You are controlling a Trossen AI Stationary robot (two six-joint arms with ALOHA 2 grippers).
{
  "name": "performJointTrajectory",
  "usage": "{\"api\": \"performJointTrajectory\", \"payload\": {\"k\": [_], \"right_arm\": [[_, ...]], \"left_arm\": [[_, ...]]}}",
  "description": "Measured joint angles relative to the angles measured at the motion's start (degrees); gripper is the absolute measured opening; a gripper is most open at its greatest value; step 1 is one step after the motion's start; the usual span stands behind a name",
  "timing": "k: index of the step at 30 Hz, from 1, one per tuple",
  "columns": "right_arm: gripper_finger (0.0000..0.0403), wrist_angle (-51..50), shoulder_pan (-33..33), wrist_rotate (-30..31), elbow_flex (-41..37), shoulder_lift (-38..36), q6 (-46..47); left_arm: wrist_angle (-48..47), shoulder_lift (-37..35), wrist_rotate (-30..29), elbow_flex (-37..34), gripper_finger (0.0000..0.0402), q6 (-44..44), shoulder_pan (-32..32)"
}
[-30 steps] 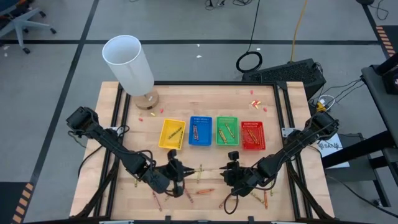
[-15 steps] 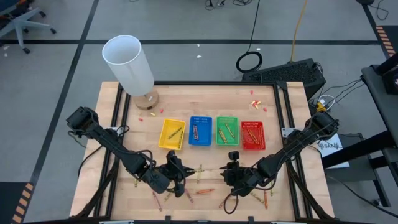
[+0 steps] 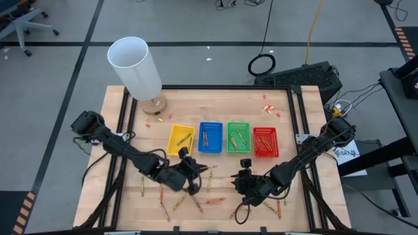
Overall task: Sort crayons
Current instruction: Put the green crayon into the yellow bin
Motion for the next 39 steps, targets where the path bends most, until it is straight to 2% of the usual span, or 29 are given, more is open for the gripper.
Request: {"api": "performJointTrajectory", "payload": {"k": [4, 10, 17, 31, 39], "right_arm": [[0.0093, -0.21, 0.00, -0.02, 0.00, 0.00, -0.17], [0.0093, -0.05, 0.00, -0.02, 0.00, 0.00, -0.02], [0.0093, 0.07, 0.00, 0.01, 0.00, 0.02, -0.97], [0.0093, 0.89, -0.73, 0.05, 0.00, 0.04, -1.08], [0.0093, 11.95, -3.40, -0.10, 0.00, 0.04, -0.68]], "left_arm": [[-6.46, 0.00, -0.04, 0.00, 0.0020, -0.54, 3.15], [-18.51, 0.00, 1.36, 0.00, 0.0020, -12.19, 7.13], [-24.89, -1.43, 2.19, -0.02, 0.0020, -13.76, 8.85], [-22.67, -2.71, 2.64, 0.00, 0.0020, -13.36, 9.49], [-22.21, -2.71, 2.74, 0.00, 0.0020, -7.72, 9.53]]}}
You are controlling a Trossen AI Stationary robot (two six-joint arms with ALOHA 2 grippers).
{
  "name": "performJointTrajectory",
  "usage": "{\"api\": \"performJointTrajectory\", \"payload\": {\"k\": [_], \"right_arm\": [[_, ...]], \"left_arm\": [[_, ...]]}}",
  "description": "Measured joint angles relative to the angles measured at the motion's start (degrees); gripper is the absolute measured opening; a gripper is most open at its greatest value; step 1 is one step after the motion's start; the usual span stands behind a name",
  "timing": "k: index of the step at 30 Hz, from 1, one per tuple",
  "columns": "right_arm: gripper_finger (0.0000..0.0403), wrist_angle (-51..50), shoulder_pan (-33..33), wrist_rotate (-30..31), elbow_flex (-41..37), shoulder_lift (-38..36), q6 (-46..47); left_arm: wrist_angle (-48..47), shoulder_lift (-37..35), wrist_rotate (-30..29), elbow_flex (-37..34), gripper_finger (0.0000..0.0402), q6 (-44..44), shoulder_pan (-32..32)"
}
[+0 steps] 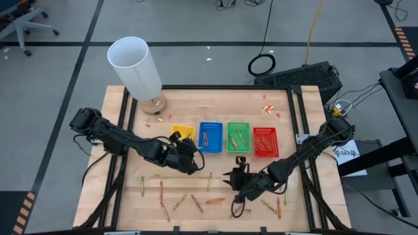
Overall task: Sort crayons
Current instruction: Put the green crayon into the yellow bin
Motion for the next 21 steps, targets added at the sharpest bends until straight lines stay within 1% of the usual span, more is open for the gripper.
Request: {"api": "performJointTrajectory", "payload": {"k": [5, 10, 16, 21], "right_arm": [[0.0093, -0.69, -1.36, -0.09, 0.00, 0.00, -0.83], [0.0093, -2.37, -1.39, -0.15, 0.00, 0.02, -0.46], [0.0093, -2.90, -1.32, -0.22, 0.00, 0.04, -0.44], [0.0093, -3.34, -1.32, -0.23, 0.00, 0.04, -0.45]], "left_arm": [[-0.36, -0.81, -1.42, 0.00, 0.0020, -0.10, 0.61], [-3.08, -3.40, -1.91, 0.00, 0.0020, -3.72, 0.70], [-11.18, -6.34, -2.41, 0.00, 0.0020, -9.97, 0.74], [-19.42, -6.40, -2.91, 0.00, 0.0020, -17.07, 0.68]]}}
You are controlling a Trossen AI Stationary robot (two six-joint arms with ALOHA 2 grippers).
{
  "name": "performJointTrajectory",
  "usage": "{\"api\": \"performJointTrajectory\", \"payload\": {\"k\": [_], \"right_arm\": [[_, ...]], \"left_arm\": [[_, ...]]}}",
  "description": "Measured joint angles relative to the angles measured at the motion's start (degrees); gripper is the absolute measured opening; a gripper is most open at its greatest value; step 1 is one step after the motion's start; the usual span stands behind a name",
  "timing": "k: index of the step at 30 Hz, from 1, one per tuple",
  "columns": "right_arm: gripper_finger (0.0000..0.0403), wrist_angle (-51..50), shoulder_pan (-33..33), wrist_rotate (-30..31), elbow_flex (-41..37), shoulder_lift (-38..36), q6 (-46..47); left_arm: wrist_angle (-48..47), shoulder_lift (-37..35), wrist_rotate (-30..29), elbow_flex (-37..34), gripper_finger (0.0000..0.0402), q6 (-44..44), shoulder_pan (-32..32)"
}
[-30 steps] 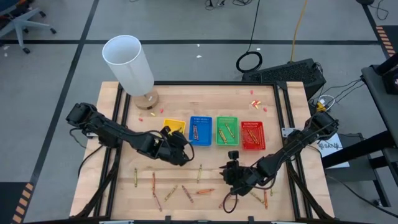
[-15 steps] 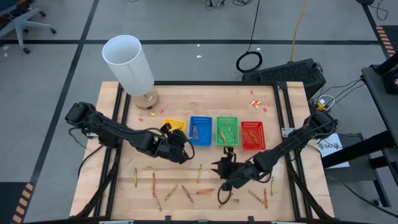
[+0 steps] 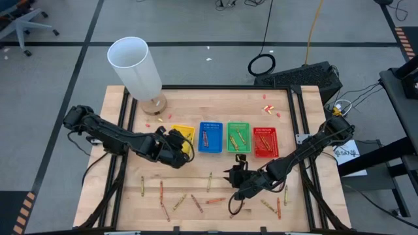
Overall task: Sort crayons
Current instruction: Put the green crayon into the yellow bin
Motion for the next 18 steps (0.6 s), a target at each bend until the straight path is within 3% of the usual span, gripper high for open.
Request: {"api": "performJointTrajectory", "payload": {"k": [12, 18], "right_arm": [[0.0093, 0.02, -0.66, 0.08, 0.00, 0.00, -1.29], [0.0093, 0.03, -0.62, 0.08, 0.00, 0.00, -0.52]], "left_arm": [[1.15, 0.54, -4.95, -6.57, 0.0026, -10.00, -0.09], [7.98, 0.54, -5.41, -10.31, 0.0095, -10.00, 0.06]]}}
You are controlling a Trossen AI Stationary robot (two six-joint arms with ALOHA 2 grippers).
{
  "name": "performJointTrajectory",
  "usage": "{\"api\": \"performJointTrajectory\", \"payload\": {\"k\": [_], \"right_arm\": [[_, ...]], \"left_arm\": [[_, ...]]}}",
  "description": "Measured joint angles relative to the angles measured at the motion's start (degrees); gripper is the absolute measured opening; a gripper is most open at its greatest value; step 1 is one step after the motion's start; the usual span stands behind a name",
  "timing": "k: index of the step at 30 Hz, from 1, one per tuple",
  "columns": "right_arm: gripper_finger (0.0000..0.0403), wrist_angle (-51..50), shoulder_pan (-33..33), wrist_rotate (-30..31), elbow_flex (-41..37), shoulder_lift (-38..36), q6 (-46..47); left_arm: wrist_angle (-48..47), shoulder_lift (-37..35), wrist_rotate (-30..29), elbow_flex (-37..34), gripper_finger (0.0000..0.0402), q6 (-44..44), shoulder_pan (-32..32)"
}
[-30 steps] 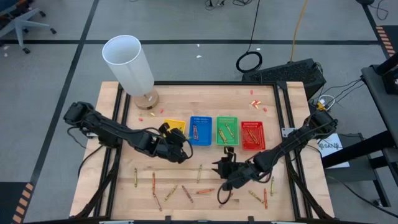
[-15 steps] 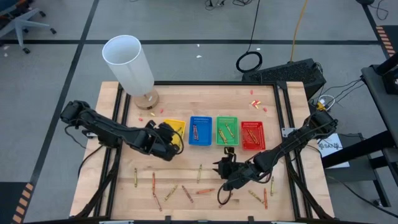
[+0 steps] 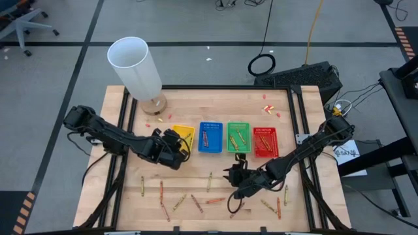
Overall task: Sort crayons
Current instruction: Put the green crayon into the yellow bin
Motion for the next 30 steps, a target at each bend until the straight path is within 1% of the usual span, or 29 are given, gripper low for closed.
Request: {"api": "performJointTrajectory", "payload": {"k": [5, 8, 15, 20, 30], "right_arm": [[0.0093, -0.01, 0.01, 0.00, 0.00, 0.00, 0.12], [0.0093, 0.00, 0.01, 0.00, 0.00, 0.00, 0.37], [0.0093, -0.05, 0.01, 0.00, 0.00, 0.00, 0.37], [0.0093, -0.48, 0.01, 0.00, 0.00, 0.00, 0.53], [0.0093, -0.83, 0.01, 0.00, 0.00, 0.00, 2.08]], "left_arm": [[1.34, 0.00, -0.22, -0.05, 0.0159, 0.50, 0.00], [0.02, -0.34, -0.12, 1.05, 0.0178, 0.80, -0.17], [-0.29, -3.35, -0.04, 5.35, 0.0182, 4.90, -4.06], [0.68, -5.02, -2.06, 6.98, 0.0182, 8.56, -8.91], [1.84, -3.44, -3.03, 6.94, 0.0182, 10.64, -19.74]]}}
